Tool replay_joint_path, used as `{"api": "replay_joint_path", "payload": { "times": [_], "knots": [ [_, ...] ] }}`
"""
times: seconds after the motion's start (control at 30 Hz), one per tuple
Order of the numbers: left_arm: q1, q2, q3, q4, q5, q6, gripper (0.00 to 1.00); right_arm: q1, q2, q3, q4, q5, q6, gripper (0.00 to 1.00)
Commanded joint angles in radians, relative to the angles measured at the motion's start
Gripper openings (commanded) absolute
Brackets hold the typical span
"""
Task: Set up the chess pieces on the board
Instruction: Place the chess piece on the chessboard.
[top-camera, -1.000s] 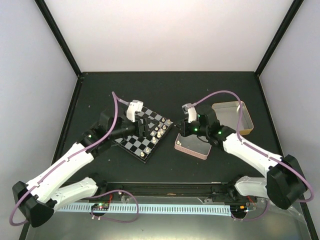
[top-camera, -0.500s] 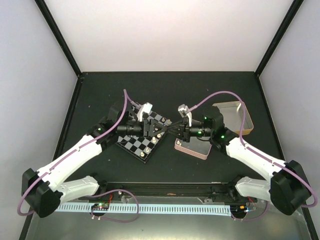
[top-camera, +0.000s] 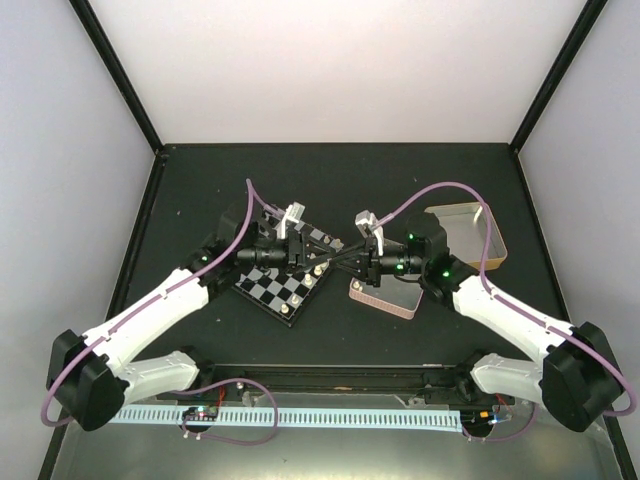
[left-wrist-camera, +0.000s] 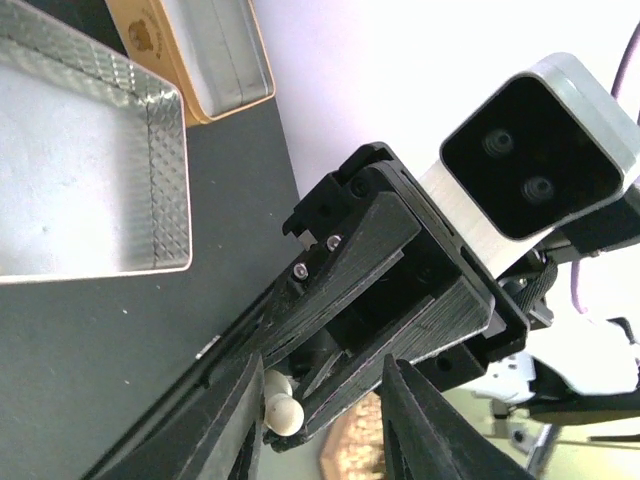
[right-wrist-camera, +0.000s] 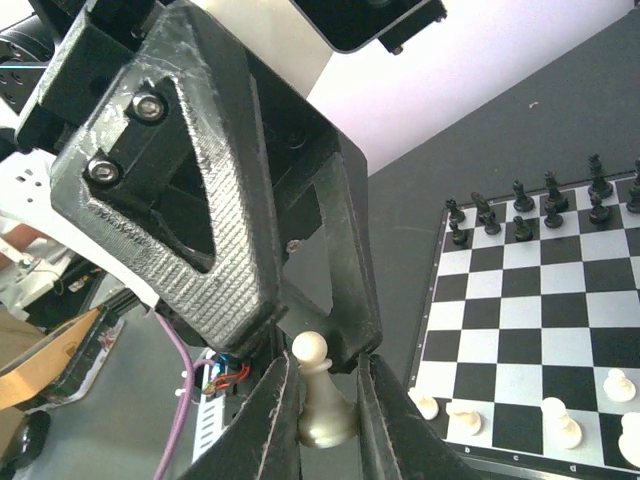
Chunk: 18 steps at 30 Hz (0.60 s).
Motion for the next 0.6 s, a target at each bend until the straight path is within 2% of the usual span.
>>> {"api": "replay_joint_path", "payload": {
  "times": [0.0,0.23,0.57],
  "knots": [
    [0.008,0.012,-0.018,0.137,0.07,-0.161,0.32,0.018,-0.015,0.035,-0.046,0.059,-0.068,0.06],
    [0.009,0.04,0.009,0.06,0.059,-0.15,0.28,0.027,-0.013,0.053,-0.079,0.12,-0.103,0.06],
    [0.001,0.078,0.01,0.035,0.068,-0.137,0.24,0.033,-0.006,0.064,-0.083,0.142,-0.111,0.06]
  ]
}}
